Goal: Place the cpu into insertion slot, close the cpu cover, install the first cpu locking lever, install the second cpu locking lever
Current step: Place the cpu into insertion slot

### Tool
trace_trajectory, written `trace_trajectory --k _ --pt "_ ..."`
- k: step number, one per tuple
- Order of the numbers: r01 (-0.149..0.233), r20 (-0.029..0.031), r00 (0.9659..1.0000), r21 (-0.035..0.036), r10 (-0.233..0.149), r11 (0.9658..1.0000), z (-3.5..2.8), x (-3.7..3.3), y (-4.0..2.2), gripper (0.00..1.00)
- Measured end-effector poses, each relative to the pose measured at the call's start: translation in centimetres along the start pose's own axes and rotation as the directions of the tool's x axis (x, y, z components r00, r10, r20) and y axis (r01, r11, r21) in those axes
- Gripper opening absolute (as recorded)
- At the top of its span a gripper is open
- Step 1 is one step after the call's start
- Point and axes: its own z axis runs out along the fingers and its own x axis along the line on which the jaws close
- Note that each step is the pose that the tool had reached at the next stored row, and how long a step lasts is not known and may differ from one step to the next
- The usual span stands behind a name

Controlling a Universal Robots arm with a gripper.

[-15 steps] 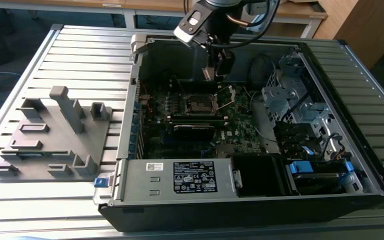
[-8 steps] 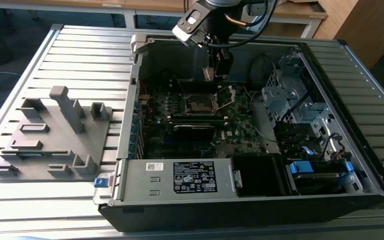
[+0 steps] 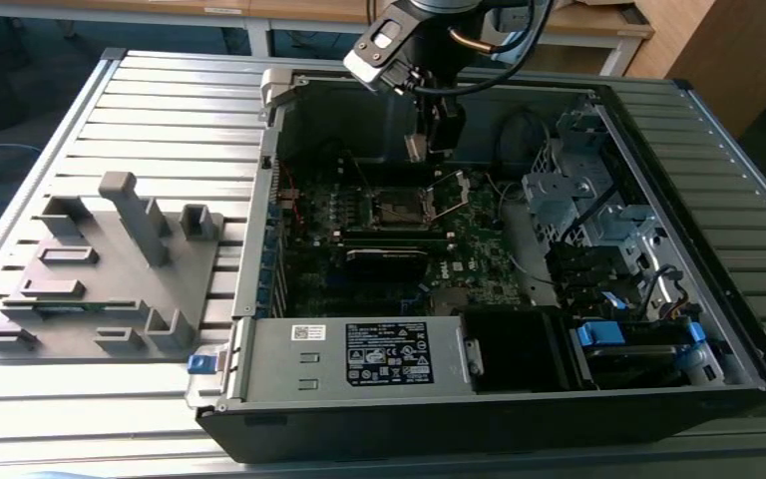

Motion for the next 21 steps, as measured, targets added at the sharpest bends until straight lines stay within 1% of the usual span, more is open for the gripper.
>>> trace_trajectory --k 4,6,8,13,14,15,16,18,19,21 --pt "-0.004 0.0005 1.0000 0.0000 0.004 1.0000 0.00 0.00 -0.01 0.54" --pt "-0.033 0.0028 0.9994 -0.0008 0.033 0.9995 0.05 0.00 -0.01 0.54" --pt "-0.065 0.0057 0.9979 -0.0013 0.065 0.9979 0.07 0.00 -0.02 0.54" --pt "-0.069 0.0062 0.9976 -0.0012 0.069 0.9976 0.07 0.00 -0.02 0.54" --pt "-0.069 0.0062 0.9976 0.0004 0.069 0.9976 0.09 0.00 -0.02 0.54" --pt "-0.069 0.0061 0.9976 0.0052 0.069 0.9976 0.11 0.01 -0.02 0.54" --pt "-0.069 0.0060 0.9976 0.0140 0.069 0.9975 0.13 0.00 -0.02 0.54" --pt "-0.069 0.0058 0.9976 0.0355 0.069 0.9969 0.21 0.00 -0.03 0.54" --pt "-0.070 0.0059 0.9976 0.0384 0.069 0.9968 0.21 0.00 -0.03 0.54" --pt "-0.070 0.0059 0.9976 0.0386 0.069 0.9968 0.20 0.00 -0.03 0.54"
